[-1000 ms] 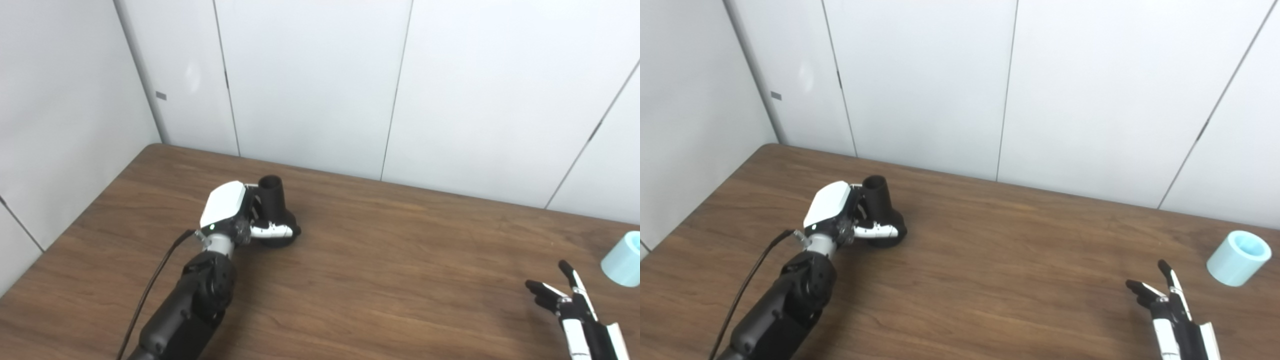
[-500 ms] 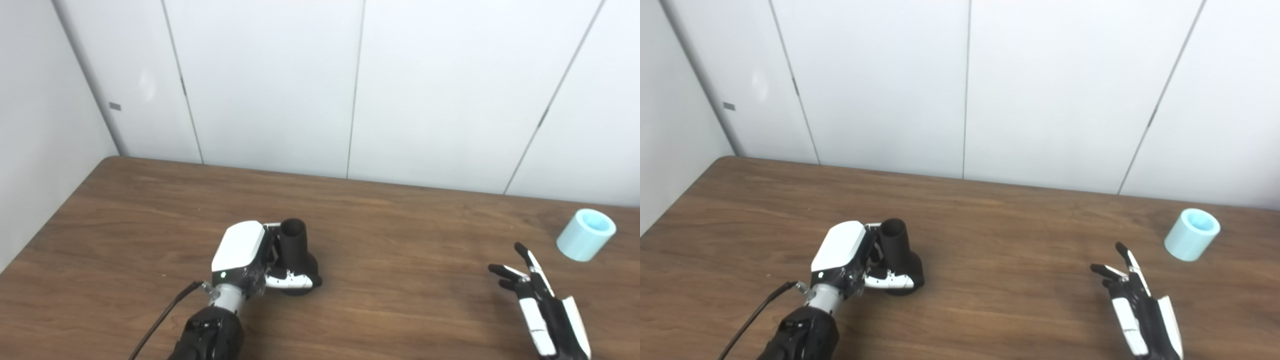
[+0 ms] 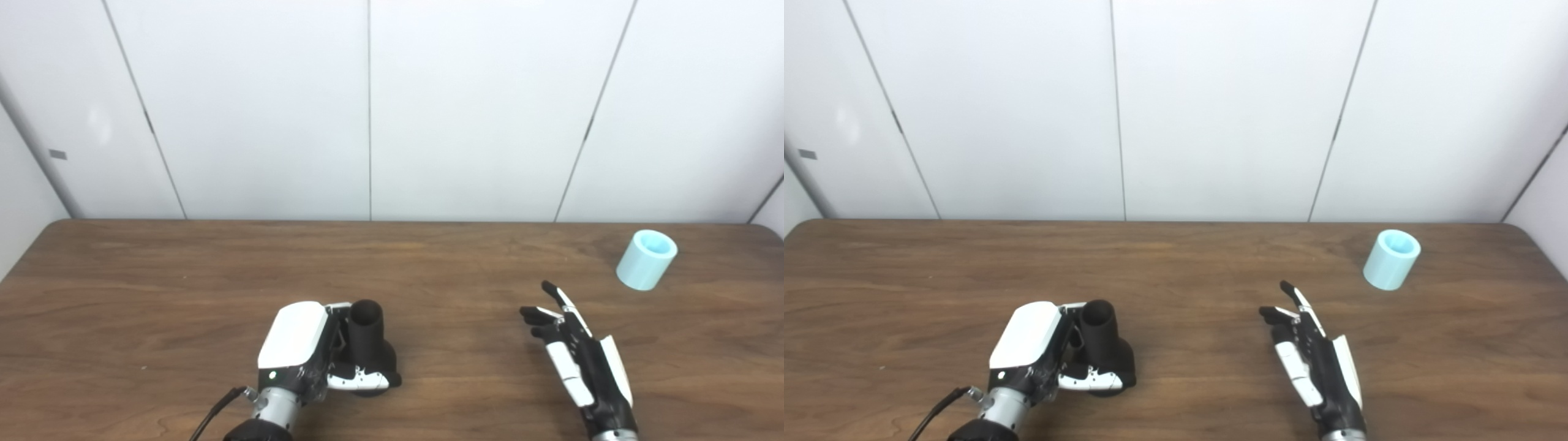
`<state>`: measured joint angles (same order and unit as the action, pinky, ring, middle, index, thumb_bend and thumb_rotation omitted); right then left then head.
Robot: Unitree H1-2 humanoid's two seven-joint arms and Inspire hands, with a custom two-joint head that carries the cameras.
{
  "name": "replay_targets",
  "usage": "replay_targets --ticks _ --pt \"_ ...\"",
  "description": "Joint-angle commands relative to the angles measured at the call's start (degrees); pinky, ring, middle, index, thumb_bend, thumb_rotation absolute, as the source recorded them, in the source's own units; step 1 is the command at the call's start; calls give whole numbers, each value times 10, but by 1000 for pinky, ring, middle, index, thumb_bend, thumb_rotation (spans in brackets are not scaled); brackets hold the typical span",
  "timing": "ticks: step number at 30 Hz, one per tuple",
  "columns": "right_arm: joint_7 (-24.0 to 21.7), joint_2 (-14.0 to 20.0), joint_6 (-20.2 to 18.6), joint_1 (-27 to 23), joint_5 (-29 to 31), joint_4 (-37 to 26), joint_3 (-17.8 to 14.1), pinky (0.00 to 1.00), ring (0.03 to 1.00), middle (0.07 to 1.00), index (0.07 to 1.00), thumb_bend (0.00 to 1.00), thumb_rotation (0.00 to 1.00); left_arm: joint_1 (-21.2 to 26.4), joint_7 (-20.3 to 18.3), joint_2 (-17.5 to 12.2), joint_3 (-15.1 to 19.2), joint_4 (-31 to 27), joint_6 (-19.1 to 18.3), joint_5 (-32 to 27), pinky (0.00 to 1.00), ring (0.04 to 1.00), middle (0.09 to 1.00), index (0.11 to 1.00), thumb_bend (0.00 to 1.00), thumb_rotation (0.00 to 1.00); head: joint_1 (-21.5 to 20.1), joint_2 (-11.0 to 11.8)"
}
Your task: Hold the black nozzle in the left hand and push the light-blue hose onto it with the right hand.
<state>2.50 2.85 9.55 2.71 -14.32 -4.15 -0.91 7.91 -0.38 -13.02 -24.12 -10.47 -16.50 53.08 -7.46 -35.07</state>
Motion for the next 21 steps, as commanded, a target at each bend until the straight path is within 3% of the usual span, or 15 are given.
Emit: replay_targets --ticks 1,6,11,15,21 --pt "10 -22 5 32 7 29 13 659 759 769 905 462 650 -8 -8 6 -8 -7 6 13 420 459 481 492 506 0 -4 0" --pt "1 -26 -34 36 36 -13 5 698 809 822 923 488 550 -17 -4 11 -7 -3 25 15 414 454 475 497 506 0 -32 2" --pt "8 -11 -61 24 20 -68 -9 831 835 828 910 561 464 -26 -4 14 -4 0 42 11 430 458 486 489 506 0 -63 3" --pt "9 9 -85 3 14 -106 -28 859 829 826 897 604 420 -29 -1 11 -1 4 57 8 423 458 489 487 506 0 -92 3" --pt "10 62 -120 -49 -2 -137 -67 754 796 807 845 639 457 -33 4 9 12 15 84 -12 401 436 468 503 505 0 -145 8"
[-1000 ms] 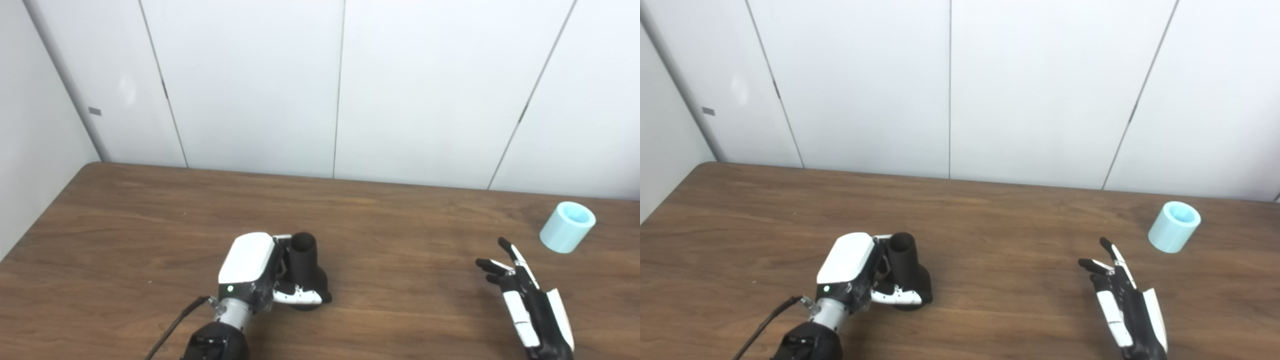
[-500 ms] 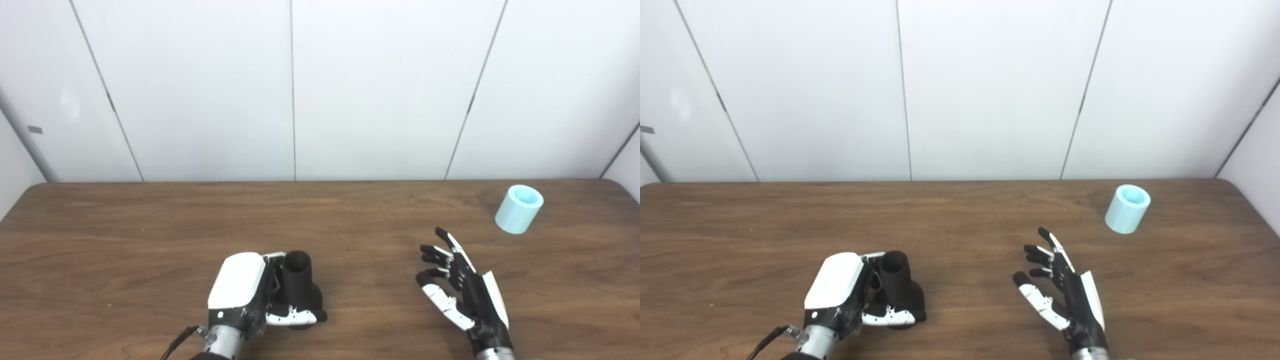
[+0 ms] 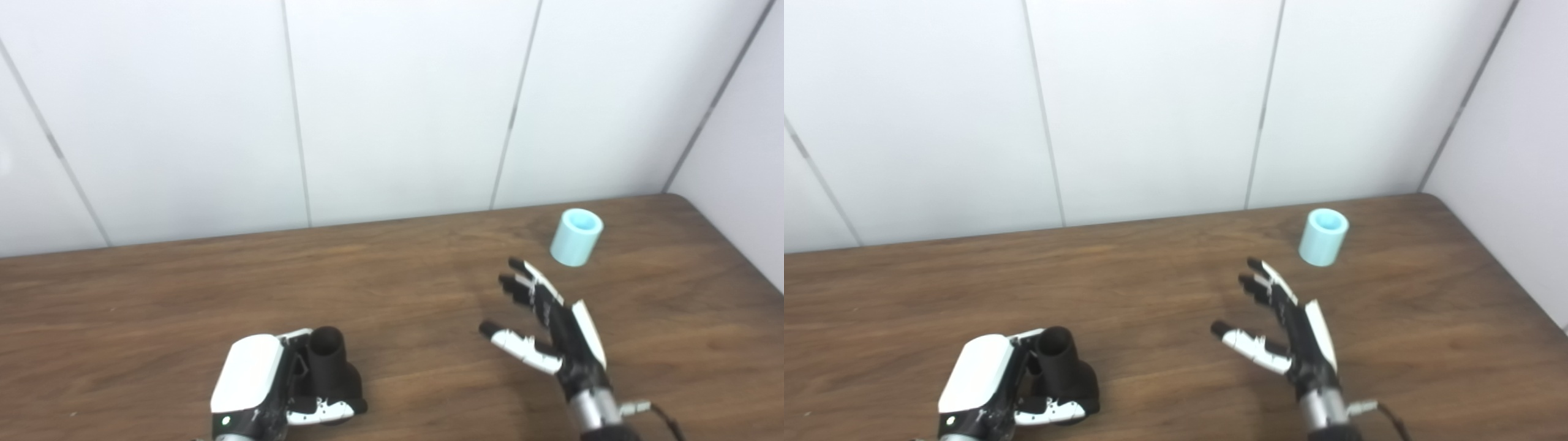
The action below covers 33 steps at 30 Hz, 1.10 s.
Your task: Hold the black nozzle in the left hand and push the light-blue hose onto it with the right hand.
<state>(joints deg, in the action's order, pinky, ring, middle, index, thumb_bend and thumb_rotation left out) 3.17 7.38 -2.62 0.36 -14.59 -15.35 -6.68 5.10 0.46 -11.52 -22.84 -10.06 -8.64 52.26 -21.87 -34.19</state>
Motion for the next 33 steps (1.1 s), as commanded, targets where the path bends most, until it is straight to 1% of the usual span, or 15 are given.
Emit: replay_targets --ticks 1,4,6,9,10,11,13,15,17,19,20,23,26,29,33 --pt "1 27 -3 -34 2 -26 -16 720 796 810 839 669 446 -5 -5 -6 1 13 9 -6 393 430 463 507 505 0 -5 0" --pt "-2 63 -10 -58 -13 -24 -29 687 789 810 833 701 426 -5 -9 -7 5 17 13 -8 392 435 452 512 505 0 -24 2" --pt "-7 91 -19 -74 -30 -22 -32 684 797 815 834 735 413 -3 -12 -8 7 19 15 -12 393 445 448 512 504 0 -35 -1" --pt "-16 129 -39 -101 -65 -21 -28 683 800 823 832 763 342 0 -20 -10 14 21 18 -19 396 445 465 506 505 0 -45 0" --pt "-23 143 -51 -111 -82 -22 -23 691 805 825 827 766 310 1 -22 -11 16 24 20 -22 386 432 464 508 505 0 -47 0" --pt "-30 155 -61 -119 -102 -24 -17 708 811 824 822 762 301 3 -24 -12 19 25 21 -24 380 427 463 509 505 0 -51 0" --pt "-52 187 -85 -139 -160 -30 6 737 806 811 806 760 296 4 -36 -17 25 23 20 -31 388 434 468 505 505 0 -54 0" --pt "-74 219 -97 -161 -214 -28 29 740 799 804 804 761 283 4 -43 -23 29 22 20 -36 400 448 472 500 505 0 -55 -2" --pt "-96 246 -108 -185 -252 -14 49 768 817 807 794 796 234 4 -51 -27 31 17 18 -38 387 449 474 499 506 0 -54 -3" --pt "-127 267 -130 -209 -288 6 67 824 857 829 794 824 217 3 -60 -29 33 12 12 -39 374 445 470 502 505 0 -55 -4" --pt "-142 275 -143 -220 -302 15 74 857 883 844 796 837 210 3 -64 -29 35 10 10 -40 367 442 468 504 505 0 -54 -4" --pt "-175 295 -163 -247 -333 52 94 934 944 880 815 855 197 1 -72 -29 40 5 8 -41 360 439 460 508 505 0 -56 -5" --pt "-200 305 -183 -270 -357 89 111 974 988 916 840 869 190 2 -79 -30 44 5 9 -45 375 451 455 510 505 0 -54 -7" --pt "-210 314 -187 -291 -381 130 130 997 999 940 856 889 188 3 -85 -29 49 9 8 -59 367 435 447 513 504 0 -52 -6" --pt "-209 320 -190 -314 -398 181 150 1000 1000 953 873 923 227 5 -92 -28 53 17 3 -67 364 424 438 519 503 0 -52 -5"
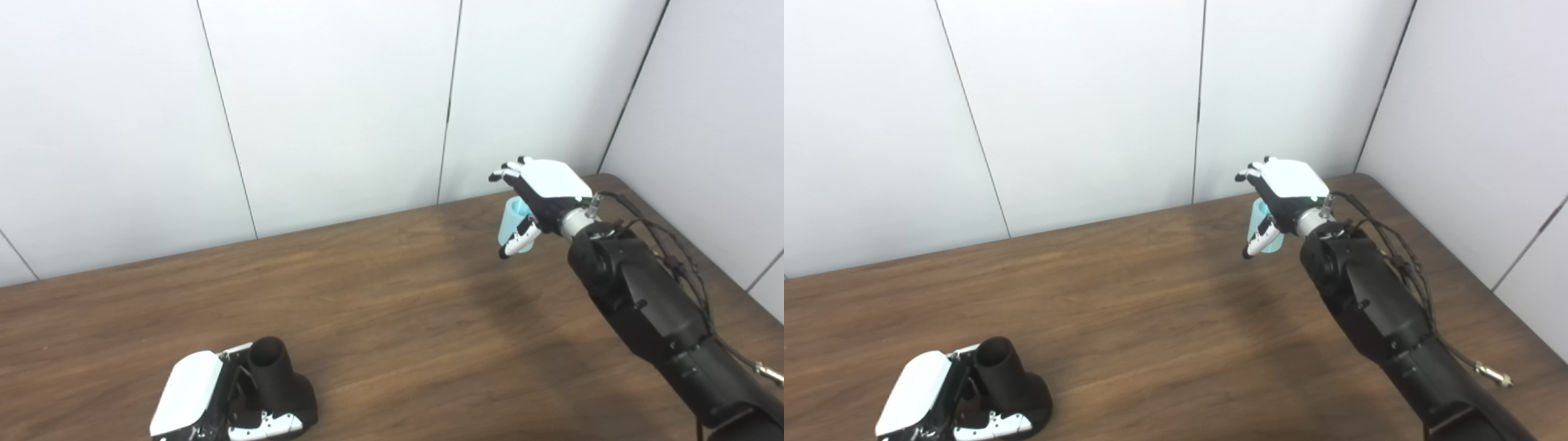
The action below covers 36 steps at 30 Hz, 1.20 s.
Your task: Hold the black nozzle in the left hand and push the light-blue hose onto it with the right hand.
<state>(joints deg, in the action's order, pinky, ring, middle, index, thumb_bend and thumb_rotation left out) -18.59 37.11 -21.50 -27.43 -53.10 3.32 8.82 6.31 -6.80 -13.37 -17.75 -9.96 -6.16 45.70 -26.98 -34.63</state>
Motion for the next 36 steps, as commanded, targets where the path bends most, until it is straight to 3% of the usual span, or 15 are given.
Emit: replay_targets --ticks 1,5,9,19,31,36 --pt "7 23 -4 -41 -15 5 -2 1000 1000 955 877 923 229 -7 -20 -10 3 17 -21 -2 365 426 438 519 503 0 -1 -1" --pt "-4 23 -11 -56 -18 36 11 1000 1000 964 899 899 226 -5 -20 -9 4 19 -21 -3 368 426 433 519 503 0 2 0" --pt "0 14 -11 -59 9 60 5 940 987 941 891 900 184 -2 -20 -9 0 17 -20 3 368 427 439 519 503 0 8 -2" --pt "43 12 21 -52 49 106 2 676 802 844 831 892 99 -3 -19 -9 -3 20 -21 9 373 429 453 513 504 0 6 -5" --pt "74 21 46 -45 73 129 12 617 681 750 762 840 26 2 -27 -19 -8 17 -20 18 390 437 454 515 504 0 3 -6" --pt "118 23 88 -36 70 136 15 580 644 712 715 842 0 2 -33 -19 -11 15 -24 22 391 444 451 518 503 0 4 -8"
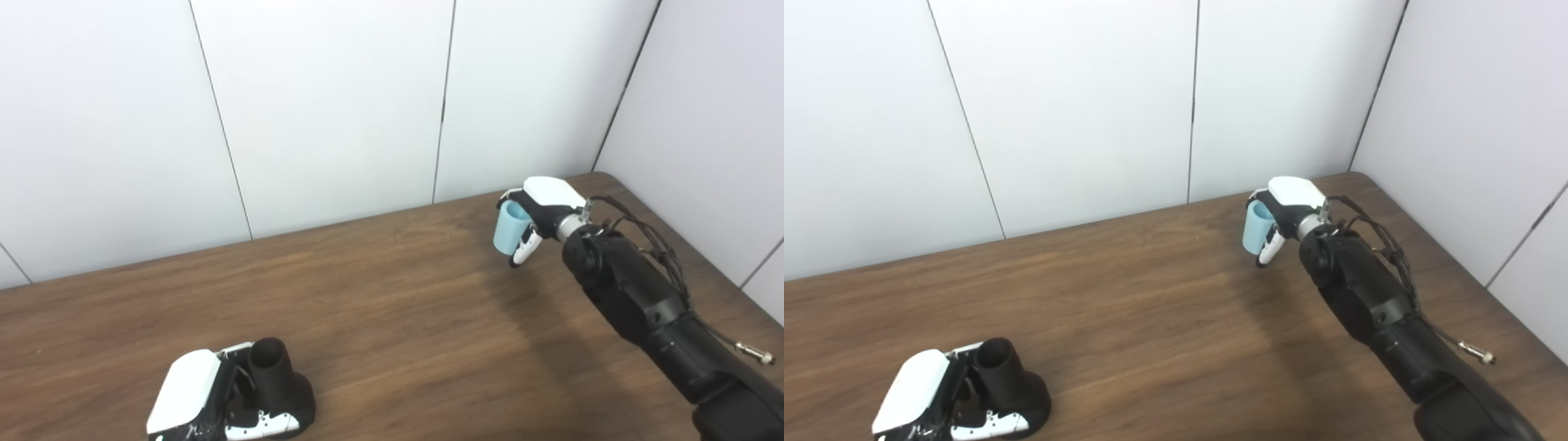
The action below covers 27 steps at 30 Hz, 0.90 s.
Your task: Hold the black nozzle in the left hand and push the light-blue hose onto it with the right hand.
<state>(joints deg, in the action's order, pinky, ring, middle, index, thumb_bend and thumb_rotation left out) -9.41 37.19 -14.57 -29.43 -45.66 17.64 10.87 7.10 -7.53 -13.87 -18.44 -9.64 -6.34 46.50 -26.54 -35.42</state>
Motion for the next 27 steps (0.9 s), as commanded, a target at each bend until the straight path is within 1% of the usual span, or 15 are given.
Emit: replay_targets --ticks 1,5,7,8,9,10,11,13,16,24,27 --pt "34 22 24 -15 -4 -5 -5 571 633 702 705 842 0 -6 -27 -14 -4 11 -23 15 394 447 456 514 504 0 -1 -1" --pt "72 22 47 -12 -12 8 -3 524 587 664 665 809 0 -6 -28 -13 -4 11 -24 17 390 443 457 514 504 0 -2 -1" --pt "95 21 65 -11 -13 15 -2 503 542 618 629 779 0 -5 -29 -13 -3 12 -23 14 378 428 449 518 504 0 -3 -2" --pt "108 21 75 -11 -12 24 -3 495 480 571 579 650 0 -5 -28 -13 -2 12 -22 12 381 430 448 518 504 0 -3 -2" --pt "113 19 77 -9 -12 24 -4 492 451 546 546 585 0 -5 -29 -13 -1 13 -21 10 380 432 448 519 503 0 -4 -2" --pt "116 18 77 -8 -12 23 -4 454 421 526 531 543 0 -4 -29 -13 -1 13 -20 9 386 439 451 517 504 0 -4 -2" --pt "117 17 76 -8 -10 25 -4 441 411 519 526 529 0 -4 -30 -14 -2 13 -20 9 388 441 453 516 504 0 -5 -2" --pt "112 15 71 -7 -7 21 -6 459 423 538 481 517 0 -4 -34 -14 -3 11 -22 11 388 438 454 517 504 0 -5 -2" --pt "105 15 60 -3 -8 11 -7 460 429 551 463 513 0 -4 -37 -11 -3 10 -26 14 383 434 453 518 504 0 -2 -4" --pt "107 18 54 5 -12 8 -6 483 436 560 454 512 0 -3 -34 -10 0 12 -23 10 376 427 447 518 503 0 1 -5" --pt "107 19 57 11 -8 -7 -11 491 439 559 453 512 0 -4 -35 -9 -1 8 -23 11 379 430 446 519 503 0 9 -7"
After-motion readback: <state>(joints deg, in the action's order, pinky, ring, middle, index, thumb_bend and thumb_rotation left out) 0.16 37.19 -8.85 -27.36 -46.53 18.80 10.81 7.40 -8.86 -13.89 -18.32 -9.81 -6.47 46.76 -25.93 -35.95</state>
